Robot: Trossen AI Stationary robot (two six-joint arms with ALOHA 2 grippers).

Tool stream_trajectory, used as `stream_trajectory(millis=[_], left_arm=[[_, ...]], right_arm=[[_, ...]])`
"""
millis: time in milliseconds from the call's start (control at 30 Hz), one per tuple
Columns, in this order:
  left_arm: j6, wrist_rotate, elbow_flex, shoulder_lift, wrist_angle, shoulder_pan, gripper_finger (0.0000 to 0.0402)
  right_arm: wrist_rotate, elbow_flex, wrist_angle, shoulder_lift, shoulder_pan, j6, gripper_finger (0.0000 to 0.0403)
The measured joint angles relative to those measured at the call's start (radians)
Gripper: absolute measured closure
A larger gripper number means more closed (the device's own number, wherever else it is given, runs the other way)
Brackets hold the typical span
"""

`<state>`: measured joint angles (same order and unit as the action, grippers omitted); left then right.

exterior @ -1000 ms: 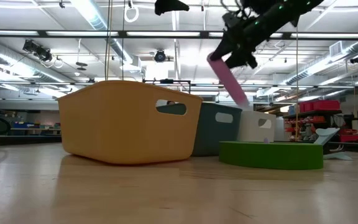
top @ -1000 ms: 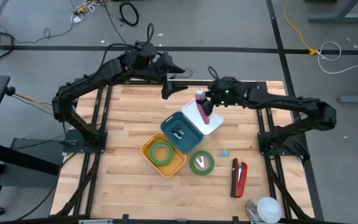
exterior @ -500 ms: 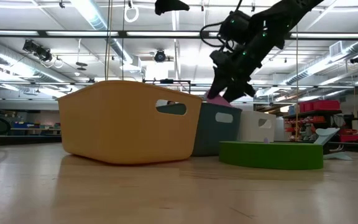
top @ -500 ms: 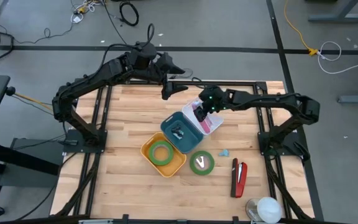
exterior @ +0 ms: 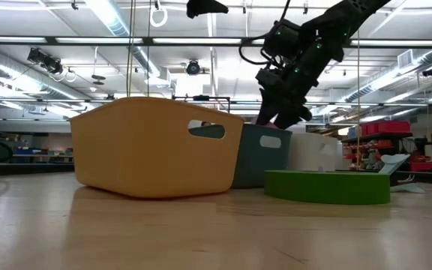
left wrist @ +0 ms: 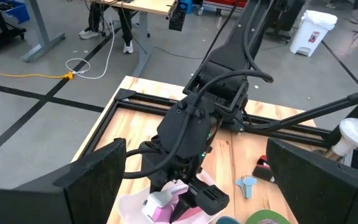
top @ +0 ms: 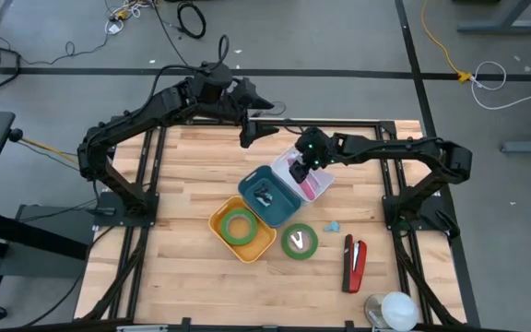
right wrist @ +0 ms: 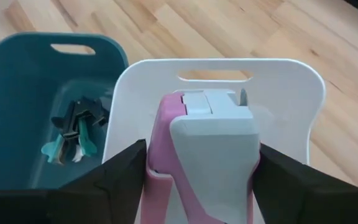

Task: Pick and place Stapler, Stapler remover, tape
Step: Put the pink stapler into the white bin, then put the light blue staple remover into the blue bin

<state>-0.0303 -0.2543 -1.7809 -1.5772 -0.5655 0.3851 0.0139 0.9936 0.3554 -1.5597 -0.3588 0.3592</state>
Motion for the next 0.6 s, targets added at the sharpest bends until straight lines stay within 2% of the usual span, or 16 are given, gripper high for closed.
stream_trajectory(millis=[267,600], left_arm=[[0.0,0.0,0.0,0.0,0.0,0.0,0.0015],[-0.001,0.0,0.0,0.0,0.0,0.0,0.0015]], right_arm=[[0.006,0.0,0.01,0.0,0.0,-0.001,0.0098],[0.016,0.0,-0.024,0.001,0.0,-0.001,0.0092]])
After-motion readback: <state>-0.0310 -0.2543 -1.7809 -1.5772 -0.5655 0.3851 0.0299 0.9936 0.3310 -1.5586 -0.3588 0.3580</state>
